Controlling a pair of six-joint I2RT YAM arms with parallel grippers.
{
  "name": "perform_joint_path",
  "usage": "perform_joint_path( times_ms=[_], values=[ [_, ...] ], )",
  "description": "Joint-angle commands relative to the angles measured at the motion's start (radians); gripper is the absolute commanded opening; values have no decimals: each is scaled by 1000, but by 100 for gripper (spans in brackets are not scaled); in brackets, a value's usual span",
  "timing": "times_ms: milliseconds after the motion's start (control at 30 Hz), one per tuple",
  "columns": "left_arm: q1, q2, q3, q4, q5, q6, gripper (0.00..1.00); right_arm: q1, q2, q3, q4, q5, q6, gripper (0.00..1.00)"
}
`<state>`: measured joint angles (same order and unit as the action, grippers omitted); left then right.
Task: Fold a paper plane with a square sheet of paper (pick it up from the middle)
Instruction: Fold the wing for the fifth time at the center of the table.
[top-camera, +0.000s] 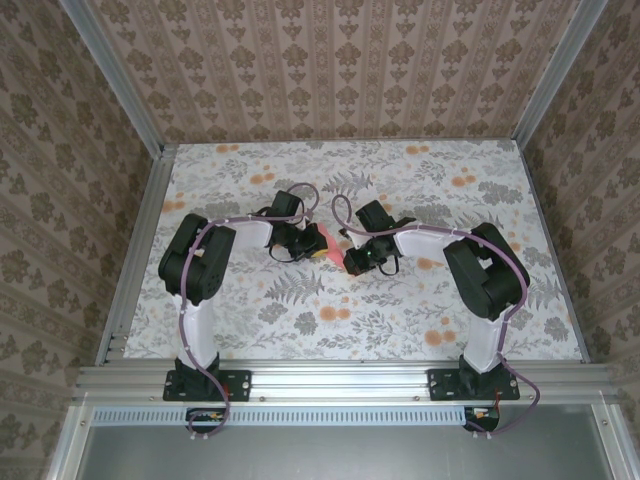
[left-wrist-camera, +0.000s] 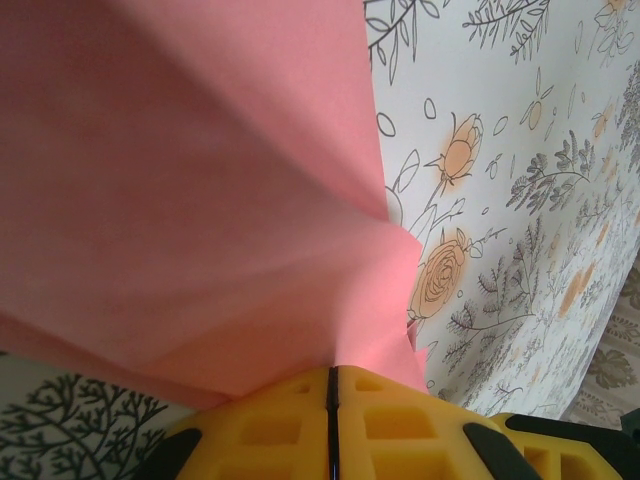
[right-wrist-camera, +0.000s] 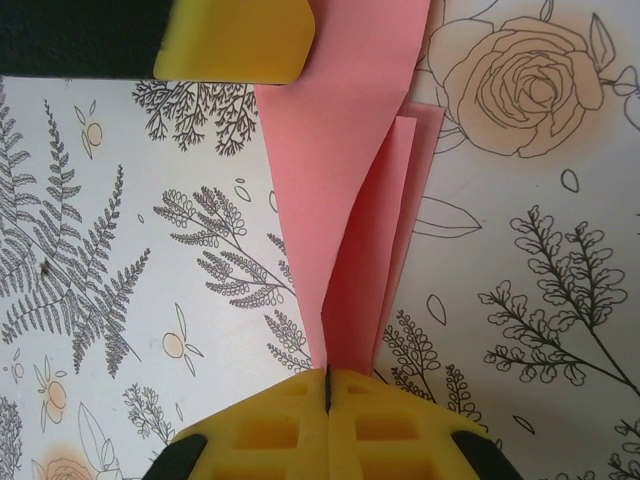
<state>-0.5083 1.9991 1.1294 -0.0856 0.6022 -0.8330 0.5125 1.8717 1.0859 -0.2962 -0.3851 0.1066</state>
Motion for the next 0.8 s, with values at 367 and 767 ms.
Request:
perform_joint_path(
  times_ms=[367, 767],
  values=[
    [23, 78, -25, -111, -107, 37, 10, -62, -38, -23, -29, -126, 115, 20],
    [14, 99, 3, -141, -105, 44, 10, 11, 8, 146, -69, -112, 125, 23]
  ],
)
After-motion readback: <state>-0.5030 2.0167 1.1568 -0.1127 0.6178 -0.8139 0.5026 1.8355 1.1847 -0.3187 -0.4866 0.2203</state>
